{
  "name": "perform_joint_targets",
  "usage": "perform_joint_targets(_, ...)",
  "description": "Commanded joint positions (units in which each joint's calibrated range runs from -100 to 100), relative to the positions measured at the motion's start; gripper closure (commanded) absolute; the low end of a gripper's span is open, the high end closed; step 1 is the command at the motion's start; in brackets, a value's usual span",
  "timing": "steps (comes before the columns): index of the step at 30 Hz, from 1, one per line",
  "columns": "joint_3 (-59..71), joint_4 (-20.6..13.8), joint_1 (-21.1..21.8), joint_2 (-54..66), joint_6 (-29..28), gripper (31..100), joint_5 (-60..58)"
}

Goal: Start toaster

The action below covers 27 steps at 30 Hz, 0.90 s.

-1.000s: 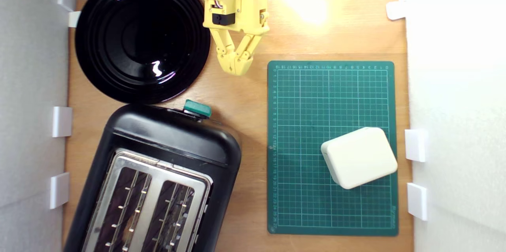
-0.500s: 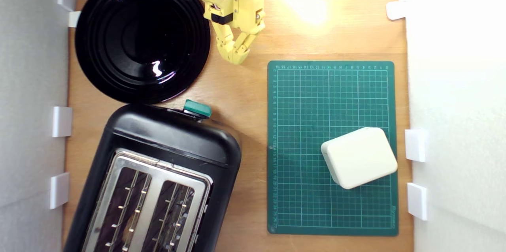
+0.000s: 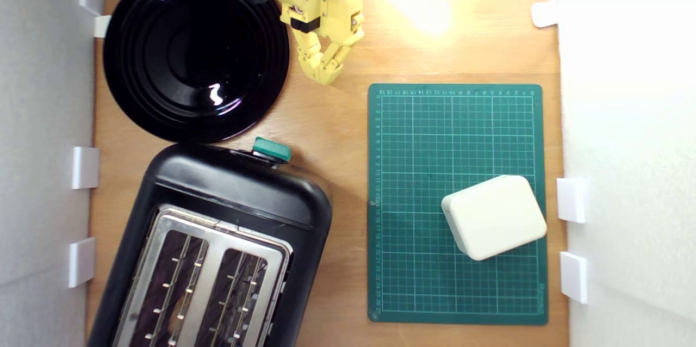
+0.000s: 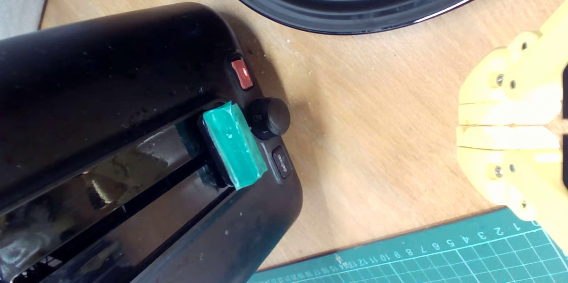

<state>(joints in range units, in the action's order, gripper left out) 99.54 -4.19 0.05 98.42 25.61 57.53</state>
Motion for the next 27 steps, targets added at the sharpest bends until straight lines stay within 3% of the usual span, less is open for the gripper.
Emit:
perform_joint_targets(1, 0.3, -0.9, 0.3, 0.9, -0.3, 98.9, 0.8)
perform_joint_targets(27, 0.3, -0.8, 0.2, 0.5, -0.2, 98.9, 0.8)
